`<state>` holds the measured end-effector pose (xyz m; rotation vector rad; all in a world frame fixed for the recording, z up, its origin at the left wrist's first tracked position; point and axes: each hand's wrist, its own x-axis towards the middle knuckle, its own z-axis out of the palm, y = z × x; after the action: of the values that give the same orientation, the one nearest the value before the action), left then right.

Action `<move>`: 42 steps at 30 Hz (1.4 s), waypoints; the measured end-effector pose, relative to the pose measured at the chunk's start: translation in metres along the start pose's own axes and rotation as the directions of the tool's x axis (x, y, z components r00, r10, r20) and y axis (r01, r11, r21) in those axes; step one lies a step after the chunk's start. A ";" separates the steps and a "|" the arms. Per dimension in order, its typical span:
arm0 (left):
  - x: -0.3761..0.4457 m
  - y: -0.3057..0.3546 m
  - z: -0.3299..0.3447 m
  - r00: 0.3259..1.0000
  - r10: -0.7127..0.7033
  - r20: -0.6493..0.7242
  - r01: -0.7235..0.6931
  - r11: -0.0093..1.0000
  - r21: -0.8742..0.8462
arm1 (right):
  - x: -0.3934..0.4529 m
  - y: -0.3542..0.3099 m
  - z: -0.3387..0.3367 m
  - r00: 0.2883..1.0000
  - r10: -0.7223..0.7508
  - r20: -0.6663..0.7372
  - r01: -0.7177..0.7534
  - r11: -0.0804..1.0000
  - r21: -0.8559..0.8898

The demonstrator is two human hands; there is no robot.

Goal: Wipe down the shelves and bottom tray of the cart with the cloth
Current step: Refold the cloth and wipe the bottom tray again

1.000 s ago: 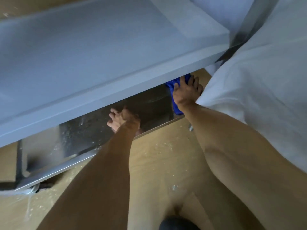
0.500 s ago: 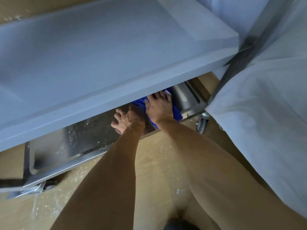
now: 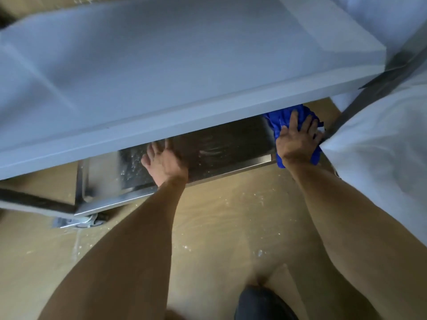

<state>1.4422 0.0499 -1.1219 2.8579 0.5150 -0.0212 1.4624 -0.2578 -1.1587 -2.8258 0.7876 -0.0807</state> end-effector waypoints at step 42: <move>-0.006 -0.218 -0.080 0.765 -0.599 -0.238 0.369 0.709 -0.601 | -0.177 -0.361 0.063 0.830 -0.515 0.213 0.496 0.857 0.137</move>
<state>1.3593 0.2652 -1.0940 2.0946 1.1718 0.5677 1.4999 0.1468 -1.1428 -2.8152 -0.0335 0.1515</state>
